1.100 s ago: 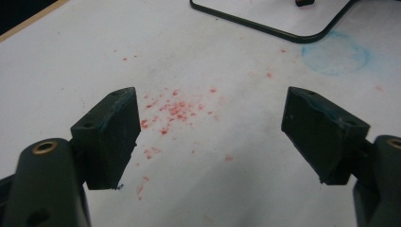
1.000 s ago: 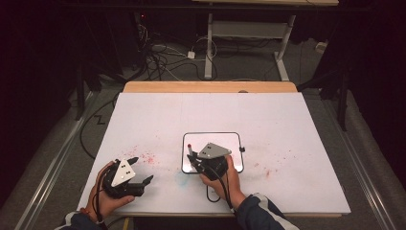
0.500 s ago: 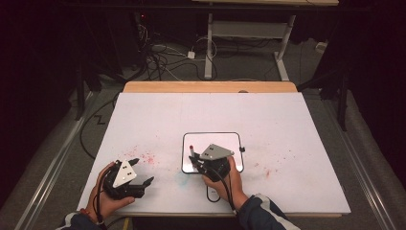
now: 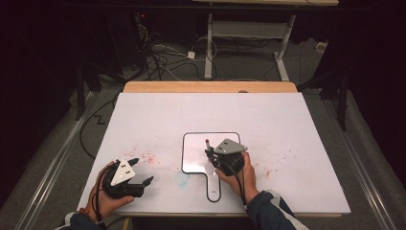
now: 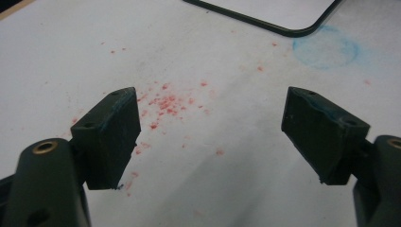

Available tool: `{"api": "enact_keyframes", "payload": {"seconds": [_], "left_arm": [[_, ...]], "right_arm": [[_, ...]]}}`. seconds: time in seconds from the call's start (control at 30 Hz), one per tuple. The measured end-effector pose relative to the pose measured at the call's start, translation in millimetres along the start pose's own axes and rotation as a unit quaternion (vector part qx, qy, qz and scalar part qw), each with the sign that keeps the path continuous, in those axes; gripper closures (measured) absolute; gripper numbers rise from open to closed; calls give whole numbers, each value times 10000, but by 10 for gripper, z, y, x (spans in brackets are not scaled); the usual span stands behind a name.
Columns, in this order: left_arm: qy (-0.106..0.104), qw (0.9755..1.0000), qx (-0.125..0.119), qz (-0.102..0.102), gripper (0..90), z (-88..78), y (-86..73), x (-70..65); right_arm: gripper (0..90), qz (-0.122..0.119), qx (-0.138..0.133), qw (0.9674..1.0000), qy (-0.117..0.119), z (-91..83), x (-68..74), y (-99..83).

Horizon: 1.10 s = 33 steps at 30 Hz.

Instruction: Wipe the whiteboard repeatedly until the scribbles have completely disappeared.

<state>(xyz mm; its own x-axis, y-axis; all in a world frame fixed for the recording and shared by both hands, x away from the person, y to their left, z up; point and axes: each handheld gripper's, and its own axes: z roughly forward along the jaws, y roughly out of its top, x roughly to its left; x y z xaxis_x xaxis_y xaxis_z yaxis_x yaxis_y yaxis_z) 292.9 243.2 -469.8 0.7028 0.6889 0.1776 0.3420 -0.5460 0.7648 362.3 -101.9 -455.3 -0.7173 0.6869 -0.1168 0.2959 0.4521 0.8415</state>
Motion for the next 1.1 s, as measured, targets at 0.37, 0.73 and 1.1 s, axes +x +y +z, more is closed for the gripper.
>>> {"api": "enact_keyframes", "payload": {"seconds": [0.37, 0.73, 1.1], "left_arm": [[-34, 10000, 17, 27, 195, 4, 3, -3], [-67, 10000, 3, 27, 195, 13, 12, -9], [-56, 10000, 17, 44, 195, 11, 10, -9]], "right_arm": [[821, -168, -86, 9992, 351, 6, 192, 7], [820, -88, -57, 9992, 382, -52, 210, -20], [821, 21, -24, 9998, -172, -124, -66, -96]]}}
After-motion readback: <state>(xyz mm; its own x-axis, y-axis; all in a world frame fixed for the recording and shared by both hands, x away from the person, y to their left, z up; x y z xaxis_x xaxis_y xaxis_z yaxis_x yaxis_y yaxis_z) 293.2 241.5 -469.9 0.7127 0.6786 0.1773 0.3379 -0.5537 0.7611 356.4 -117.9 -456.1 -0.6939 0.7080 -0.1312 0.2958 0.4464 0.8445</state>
